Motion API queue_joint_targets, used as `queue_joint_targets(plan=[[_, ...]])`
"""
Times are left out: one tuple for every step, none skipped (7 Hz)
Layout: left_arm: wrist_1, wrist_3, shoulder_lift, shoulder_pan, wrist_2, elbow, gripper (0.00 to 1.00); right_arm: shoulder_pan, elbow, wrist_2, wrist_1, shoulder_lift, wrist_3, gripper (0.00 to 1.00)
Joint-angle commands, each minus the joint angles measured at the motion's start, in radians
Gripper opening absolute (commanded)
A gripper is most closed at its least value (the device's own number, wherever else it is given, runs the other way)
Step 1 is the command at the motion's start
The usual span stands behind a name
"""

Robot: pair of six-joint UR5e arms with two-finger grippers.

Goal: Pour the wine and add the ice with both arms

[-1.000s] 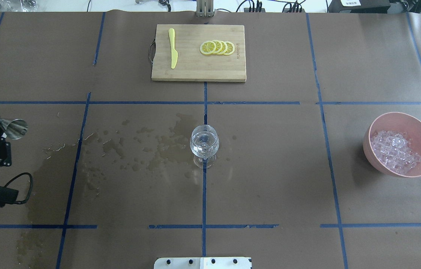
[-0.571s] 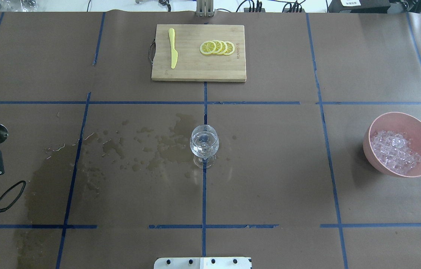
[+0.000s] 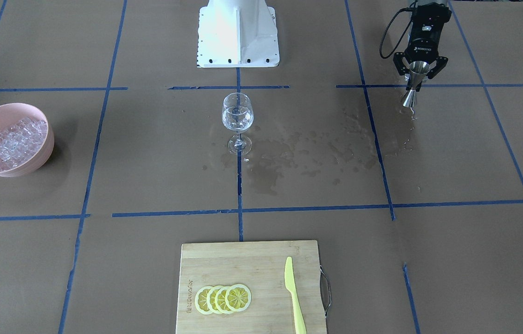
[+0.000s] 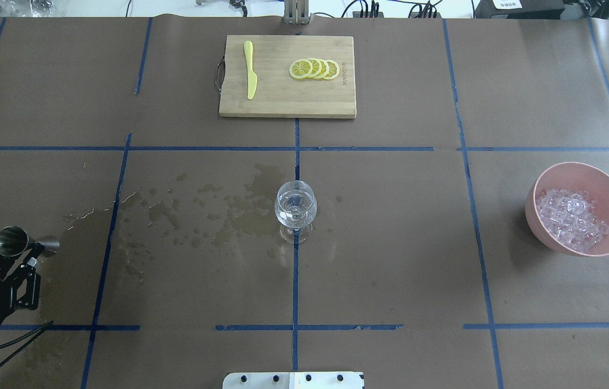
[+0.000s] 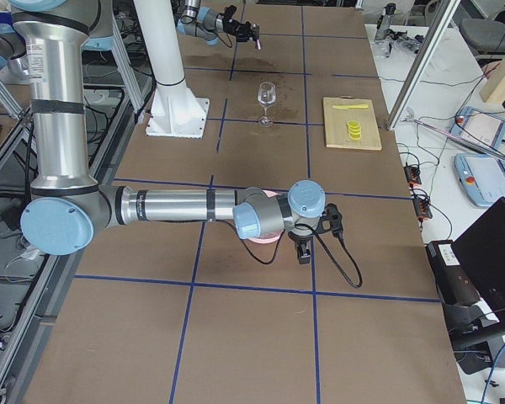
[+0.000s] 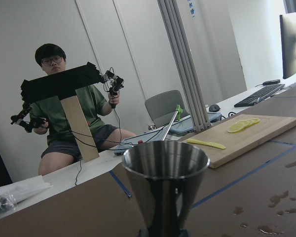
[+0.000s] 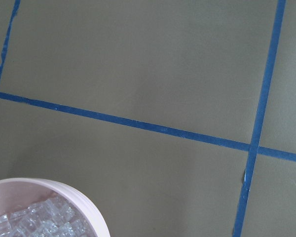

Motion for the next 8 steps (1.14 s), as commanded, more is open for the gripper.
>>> queue_joint_targets(plan=[[-0.002,-0.102,0.003,0.012,0.004,0.016,0.00,0.000,-0.001,0.000,0.000,-0.001,-0.001,1.00],[0.000,-0.270,0.002,0.023,0.003,0.025,0.00,-0.002,-0.004,0.000,0.000,-0.003,-0.001,1.00],[0.002,-0.280,0.002,0.038,0.001,0.086,0.00,-0.002,-0.006,0.000,0.000,-0.001,-0.001,1.00],[0.002,-0.280,0.006,0.041,-0.006,0.123,0.00,-0.002,-0.007,0.000,0.000,0.002,-0.001,1.00],[0.008,-0.279,0.021,0.041,-0.025,0.148,0.00,-0.002,-0.007,0.000,0.000,0.002,0.001,1.00],[0.015,-0.279,0.058,0.040,-0.034,0.166,0.00,0.000,-0.009,0.000,0.000,0.000,0.001,1.00],[0.053,-0.267,0.125,0.040,-0.042,0.165,0.00,0.000,-0.007,0.000,0.000,-0.004,0.001,1.00],[0.075,-0.268,0.126,0.041,-0.043,0.166,0.00,-0.002,-0.006,0.000,0.000,-0.008,0.001,1.00]])
